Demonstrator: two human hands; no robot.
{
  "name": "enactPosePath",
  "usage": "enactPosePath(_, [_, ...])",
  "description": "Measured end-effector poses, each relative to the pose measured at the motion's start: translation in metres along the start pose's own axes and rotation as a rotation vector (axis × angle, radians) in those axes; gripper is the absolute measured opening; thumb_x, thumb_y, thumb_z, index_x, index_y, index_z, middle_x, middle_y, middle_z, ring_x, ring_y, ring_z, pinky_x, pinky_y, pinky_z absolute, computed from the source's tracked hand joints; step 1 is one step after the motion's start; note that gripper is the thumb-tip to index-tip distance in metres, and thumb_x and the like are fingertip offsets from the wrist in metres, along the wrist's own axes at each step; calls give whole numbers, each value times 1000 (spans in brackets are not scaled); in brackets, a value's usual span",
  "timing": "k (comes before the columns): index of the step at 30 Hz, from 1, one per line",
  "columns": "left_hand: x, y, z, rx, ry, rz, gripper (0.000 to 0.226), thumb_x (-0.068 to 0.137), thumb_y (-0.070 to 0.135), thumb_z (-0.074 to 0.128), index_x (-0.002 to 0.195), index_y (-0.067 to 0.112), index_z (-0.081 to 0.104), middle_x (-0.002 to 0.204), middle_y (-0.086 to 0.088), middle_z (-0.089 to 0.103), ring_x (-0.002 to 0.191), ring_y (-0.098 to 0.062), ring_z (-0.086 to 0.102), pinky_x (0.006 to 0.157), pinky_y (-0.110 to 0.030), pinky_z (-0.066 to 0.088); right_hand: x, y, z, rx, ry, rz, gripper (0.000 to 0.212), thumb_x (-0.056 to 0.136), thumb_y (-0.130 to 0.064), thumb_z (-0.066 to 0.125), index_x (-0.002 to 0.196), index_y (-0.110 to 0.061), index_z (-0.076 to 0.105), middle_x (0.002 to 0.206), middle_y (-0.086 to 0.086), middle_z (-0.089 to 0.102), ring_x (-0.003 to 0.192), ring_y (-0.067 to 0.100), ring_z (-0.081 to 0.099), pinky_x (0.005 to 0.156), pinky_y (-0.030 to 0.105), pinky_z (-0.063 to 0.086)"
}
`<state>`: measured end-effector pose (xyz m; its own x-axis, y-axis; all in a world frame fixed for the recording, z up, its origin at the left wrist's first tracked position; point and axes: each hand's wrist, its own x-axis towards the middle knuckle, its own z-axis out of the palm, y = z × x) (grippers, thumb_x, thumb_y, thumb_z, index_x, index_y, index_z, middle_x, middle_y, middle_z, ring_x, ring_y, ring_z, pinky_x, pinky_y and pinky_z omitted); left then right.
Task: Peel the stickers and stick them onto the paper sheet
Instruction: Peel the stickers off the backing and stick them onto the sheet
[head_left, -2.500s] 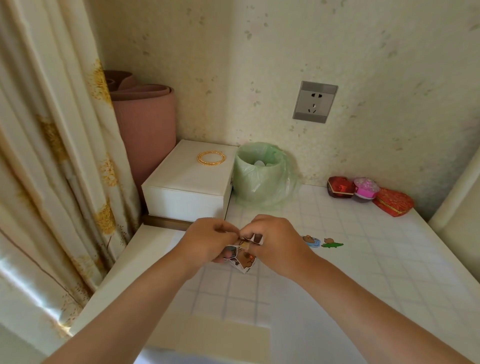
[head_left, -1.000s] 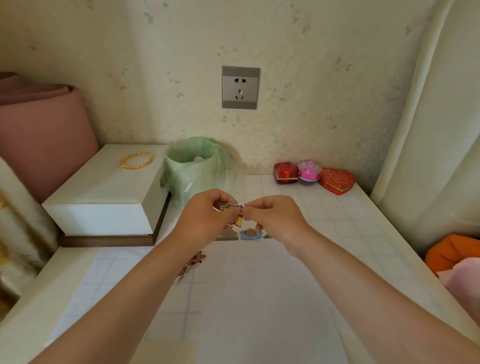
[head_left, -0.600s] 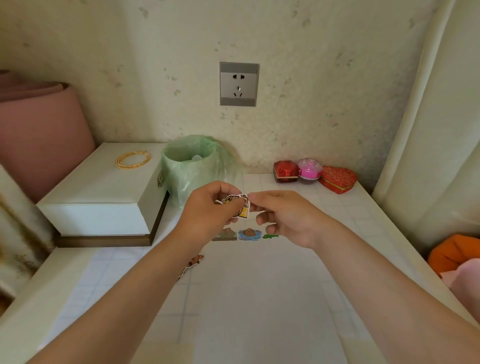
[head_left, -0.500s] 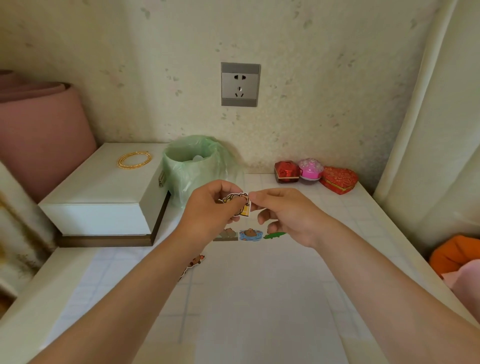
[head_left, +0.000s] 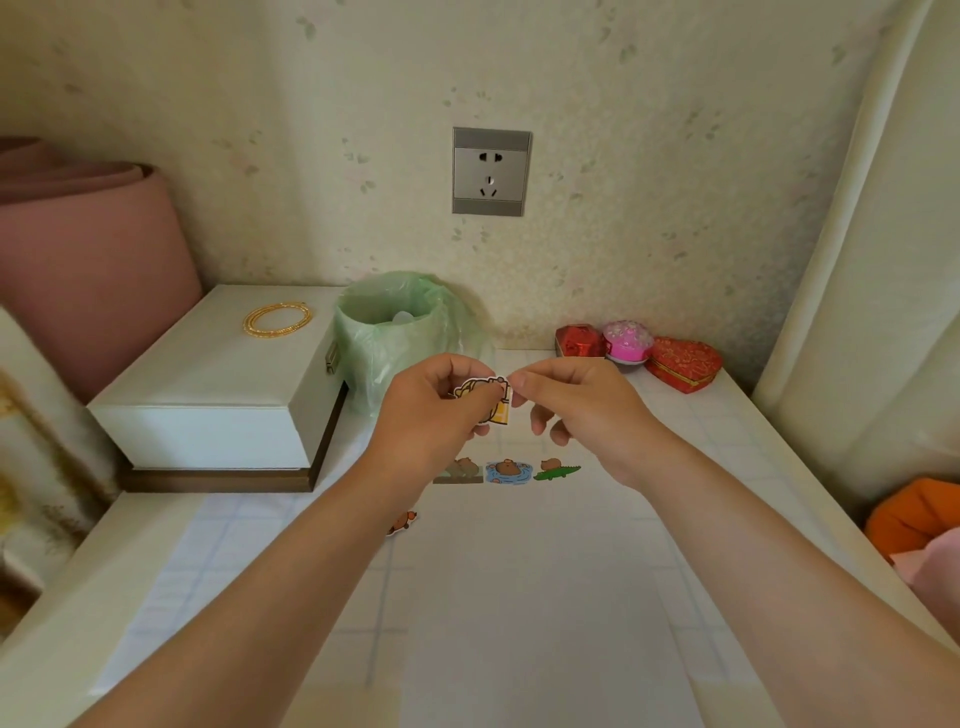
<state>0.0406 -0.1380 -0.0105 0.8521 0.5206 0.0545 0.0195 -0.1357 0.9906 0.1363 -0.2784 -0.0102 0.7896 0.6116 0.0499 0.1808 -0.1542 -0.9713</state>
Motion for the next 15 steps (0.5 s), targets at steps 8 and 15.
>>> enactPosePath(8, [-1,3,-7,-4,-39,-13,5,88,8,71,89,13,71,72,0,68,53,-5,61,53,-13,48,0,-2,-1,-25,-87,27,12,93,-17,68,91,-15,79,83,1,75,64,13,58,50,26,41])
enactPosePath(15, [-3,3,-6,28,-46,4,2,86,13,75,87,15,73,71,-1,70,53,-6,62,52,-13,49,0,-1,2,-168,-41,-30,12,92,-17,68,84,-16,78,59,-8,65,51,4,52,52,24,38])
